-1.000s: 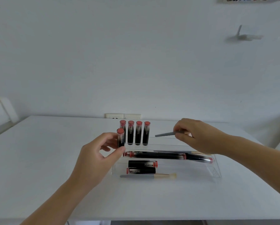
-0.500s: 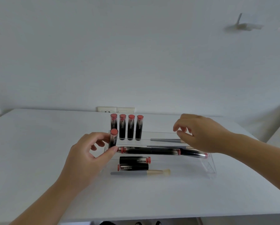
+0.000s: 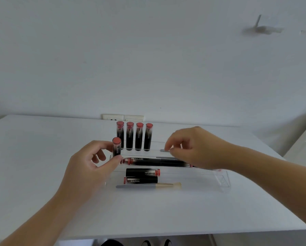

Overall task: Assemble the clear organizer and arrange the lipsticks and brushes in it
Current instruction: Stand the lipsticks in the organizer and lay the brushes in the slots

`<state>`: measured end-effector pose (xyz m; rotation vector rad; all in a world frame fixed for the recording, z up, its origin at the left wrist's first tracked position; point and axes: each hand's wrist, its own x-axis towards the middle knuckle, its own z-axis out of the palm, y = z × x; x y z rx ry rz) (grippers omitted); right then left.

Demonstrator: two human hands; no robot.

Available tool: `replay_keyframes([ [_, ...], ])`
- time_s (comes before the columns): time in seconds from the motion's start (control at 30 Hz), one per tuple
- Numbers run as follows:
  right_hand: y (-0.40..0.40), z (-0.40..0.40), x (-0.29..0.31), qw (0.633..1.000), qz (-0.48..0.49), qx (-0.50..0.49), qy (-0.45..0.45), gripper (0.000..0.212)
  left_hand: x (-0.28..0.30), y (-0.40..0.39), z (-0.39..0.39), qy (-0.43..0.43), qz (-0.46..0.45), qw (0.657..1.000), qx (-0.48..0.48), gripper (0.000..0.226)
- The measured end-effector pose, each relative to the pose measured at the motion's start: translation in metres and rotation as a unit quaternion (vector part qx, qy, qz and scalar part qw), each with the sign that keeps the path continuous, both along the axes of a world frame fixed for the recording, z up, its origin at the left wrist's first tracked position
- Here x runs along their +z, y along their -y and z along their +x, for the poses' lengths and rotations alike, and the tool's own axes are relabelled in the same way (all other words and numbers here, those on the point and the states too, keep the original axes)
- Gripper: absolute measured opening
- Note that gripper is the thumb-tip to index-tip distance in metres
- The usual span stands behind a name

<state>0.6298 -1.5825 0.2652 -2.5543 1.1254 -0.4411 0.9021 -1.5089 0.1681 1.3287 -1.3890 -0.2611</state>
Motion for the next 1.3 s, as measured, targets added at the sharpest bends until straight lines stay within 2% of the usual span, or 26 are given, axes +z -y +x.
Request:
replay_keyframes([
  [0.23,-0.009,0.056,-0.008,0.99,-0.072,0.074,-0.093,0.023,0.0,0.0,0.001,0.009,0.005,1.0,-0.001,0.028],
  [0.4,-0.007,0.072,-0.014,0.979,-0.093,0.098,-0.15,0.037,-0.002,0.001,0.002,0.034,-0.019,0.999,0.0,0.061],
  [0.47,-0.006,0.075,-0.015,0.976,-0.099,0.107,-0.163,0.037,-0.003,0.002,0.002,0.04,-0.024,0.999,0.011,0.076],
  [0.53,-0.005,0.079,-0.015,0.971,-0.105,0.115,-0.179,0.035,-0.003,0.002,0.001,0.054,-0.034,0.998,0.021,0.082],
  [0.67,-0.003,0.085,-0.012,0.964,-0.128,0.123,-0.197,0.029,-0.005,0.0,0.001,0.1,-0.047,0.994,0.026,0.066],
  [0.77,-0.002,0.088,-0.012,0.961,-0.136,0.123,-0.208,0.032,-0.004,-0.003,0.0,0.12,-0.046,0.991,0.026,0.056],
  [1.03,0.001,0.09,-0.009,0.948,-0.165,0.132,-0.239,0.031,-0.003,-0.003,-0.001,0.119,-0.041,0.992,0.008,0.057],
  [1.17,0.001,0.087,-0.011,0.942,-0.18,0.135,-0.249,0.027,-0.004,-0.003,0.0,0.128,-0.041,0.991,0.008,0.065],
  [1.3,0.001,0.087,-0.009,0.943,-0.167,0.142,-0.248,0.035,-0.005,-0.001,0.0,0.134,-0.034,0.99,0.013,0.066],
])
